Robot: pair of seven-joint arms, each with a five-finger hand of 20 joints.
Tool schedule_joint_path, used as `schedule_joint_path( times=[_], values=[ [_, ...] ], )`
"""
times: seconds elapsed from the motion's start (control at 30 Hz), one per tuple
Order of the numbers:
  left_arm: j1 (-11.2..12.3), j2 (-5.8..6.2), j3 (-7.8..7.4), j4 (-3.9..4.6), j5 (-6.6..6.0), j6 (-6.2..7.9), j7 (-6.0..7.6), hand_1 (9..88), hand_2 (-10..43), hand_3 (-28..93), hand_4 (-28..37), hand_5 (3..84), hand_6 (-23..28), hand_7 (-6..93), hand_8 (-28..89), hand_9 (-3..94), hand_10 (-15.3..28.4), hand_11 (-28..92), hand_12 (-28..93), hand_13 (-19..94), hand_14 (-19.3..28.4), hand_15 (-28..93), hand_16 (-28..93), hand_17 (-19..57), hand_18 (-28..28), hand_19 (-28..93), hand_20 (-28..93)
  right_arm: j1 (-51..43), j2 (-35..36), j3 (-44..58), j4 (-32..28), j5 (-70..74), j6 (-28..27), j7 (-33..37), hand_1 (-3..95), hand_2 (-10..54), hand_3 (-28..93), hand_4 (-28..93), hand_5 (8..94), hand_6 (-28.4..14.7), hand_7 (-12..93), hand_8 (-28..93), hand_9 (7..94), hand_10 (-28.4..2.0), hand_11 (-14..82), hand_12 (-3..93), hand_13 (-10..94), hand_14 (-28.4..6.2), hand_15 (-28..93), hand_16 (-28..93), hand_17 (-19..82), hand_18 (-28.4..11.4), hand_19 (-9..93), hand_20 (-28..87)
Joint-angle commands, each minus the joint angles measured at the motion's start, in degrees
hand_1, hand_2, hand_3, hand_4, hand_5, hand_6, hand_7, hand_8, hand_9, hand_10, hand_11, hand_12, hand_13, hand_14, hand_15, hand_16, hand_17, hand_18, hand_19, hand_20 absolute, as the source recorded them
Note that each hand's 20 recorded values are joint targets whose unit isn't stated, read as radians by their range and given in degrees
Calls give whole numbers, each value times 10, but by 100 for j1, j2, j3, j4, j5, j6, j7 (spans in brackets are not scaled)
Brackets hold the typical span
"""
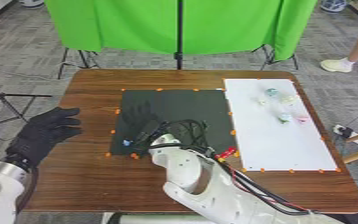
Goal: Arrange flowers
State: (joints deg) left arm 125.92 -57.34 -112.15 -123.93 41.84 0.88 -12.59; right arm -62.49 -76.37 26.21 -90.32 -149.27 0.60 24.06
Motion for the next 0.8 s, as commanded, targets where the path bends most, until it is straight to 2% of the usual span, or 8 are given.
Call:
schedule_joint_path(
  times=[0.03, 0.07, 0.1, 0.3, 0.4, 0.43, 0.63, 0.8],
  values=[
    [551, -397, -210, -163, -3, 131, 309, 293, 79, 725, -283, 445, 73, 313, -137, 414, 173, 464, 192, 358, 209, 696, -61, -28, 246, 666, -13, -62, 664, 1018, -696, 420, -240, -305, 313, -74, 912, -242, 530, -23, 383, -211, 569, -114, 448, 283, 605, -82, 706, 260, 273, -187, 800, 408],
    [580, -442, -231, -178, 6, 127, 288, 293, 79, 725, -283, 446, 73, 313, -137, 414, 173, 464, 192, 358, 209, 696, -61, -28, 246, 666, -13, -204, 794, 1328, -766, 546, -259, -373, 304, -69, 916, -238, 515, -25, 373, -210, 544, -117, 447, 260, 576, -85, 696, 249, 259, -185, 782, 402],
    [488, -445, -200, -119, 7, 138, 262, 293, 79, 725, -283, 446, 73, 313, -137, 414, 173, 464, 192, 358, 209, 696, -61, -28, 246, 666, -13, -181, 984, 1504, -751, 792, -197, -371, 299, -67, 919, -238, 499, -27, 364, -209, 524, -118, 438, 249, 549, -86, 680, 237, 245, -181, 760, 392],
    [802, -590, -342, -256, 0, 166, 316, 292, 79, 726, -283, 446, 73, 311, -137, 414, 174, 463, 192, 357, 209, 696, -61, -28, 246, 666, -13, -868, 2267, 2681, -906, 1232, 283, -8, 284, -83, 923, -251, 434, -29, 359, -210, 433, -124, 388, 225, 408, -93, 591, 171, 184, -178, 676, 345],
    [891, -618, -390, -293, 1, 177, 364, 292, 79, 727, -283, 446, 73, 312, -136, 415, 173, 463, 191, 357, 209, 696, -60, -28, 246, 666, -13, -1313, 2933, 3112, -1006, 1272, 382, 191, 278, -93, 920, -266, 406, -39, 357, -210, 398, -129, 386, 225, 365, -100, 583, 147, 178, -177, 674, 332],
    [902, -576, -385, -284, -23, 183, 406, 292, 79, 727, -283, 446, 73, 311, -137, 415, 174, 464, 191, 358, 209, 695, -60, -28, 246, 666, -13, -1475, 3139, 3255, -1052, 1296, 403, 264, 275, -94, 918, -271, 395, -48, 345, -206, 383, -134, 386, 225, 355, -102, 581, 141, 178, -177, 676, 327],
    [911, -598, -416, -293, -10, 157, 396, 292, 78, 726, -283, 446, 73, 311, -136, 415, 173, 462, 191, 358, 208, 695, -60, -28, 246, 666, -13, -2329, 3749, 4030, -1098, 1321, 476, 450, 267, -95, 912, -280, 381, -63, 333, -191, 360, -134, 376, 217, 349, -99, 552, 123, 178, -172, 672, 313],
    [894, -606, -382, -286, -4, 125, 383, 292, 78, 726, -283, 446, 72, 311, -136, 414, 173, 463, 192, 358, 209, 695, -61, -28, 246, 666, -13, -2762, 3929, 4373, -1102, 1209, 319, 543, 278, -95, 911, -282, 413, -54, 377, -205, 405, -127, 405, 220, 405, -87, 553, 131, 192, -168, 676, 306]
  ],
)
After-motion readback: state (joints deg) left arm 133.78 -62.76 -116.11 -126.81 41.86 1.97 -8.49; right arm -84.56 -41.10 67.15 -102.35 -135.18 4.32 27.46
